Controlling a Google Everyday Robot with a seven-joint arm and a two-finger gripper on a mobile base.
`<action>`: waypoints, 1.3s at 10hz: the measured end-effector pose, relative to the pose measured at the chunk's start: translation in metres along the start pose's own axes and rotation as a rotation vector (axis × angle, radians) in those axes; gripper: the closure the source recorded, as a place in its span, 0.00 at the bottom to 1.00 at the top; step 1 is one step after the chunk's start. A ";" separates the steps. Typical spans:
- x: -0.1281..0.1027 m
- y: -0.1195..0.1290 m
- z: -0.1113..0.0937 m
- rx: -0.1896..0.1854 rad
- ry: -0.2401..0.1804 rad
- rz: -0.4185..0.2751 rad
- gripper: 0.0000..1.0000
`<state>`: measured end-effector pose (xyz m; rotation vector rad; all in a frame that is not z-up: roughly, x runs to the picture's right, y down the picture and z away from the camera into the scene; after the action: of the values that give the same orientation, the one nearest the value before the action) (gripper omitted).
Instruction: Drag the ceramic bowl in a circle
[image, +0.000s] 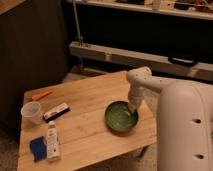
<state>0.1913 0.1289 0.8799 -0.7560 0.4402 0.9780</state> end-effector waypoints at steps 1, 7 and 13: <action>0.006 -0.001 -0.003 0.005 -0.010 -0.003 1.00; 0.037 0.100 -0.020 0.008 -0.083 -0.176 1.00; 0.009 0.174 -0.046 -0.032 -0.157 -0.325 1.00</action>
<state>0.0447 0.1593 0.7790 -0.7462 0.1579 0.7337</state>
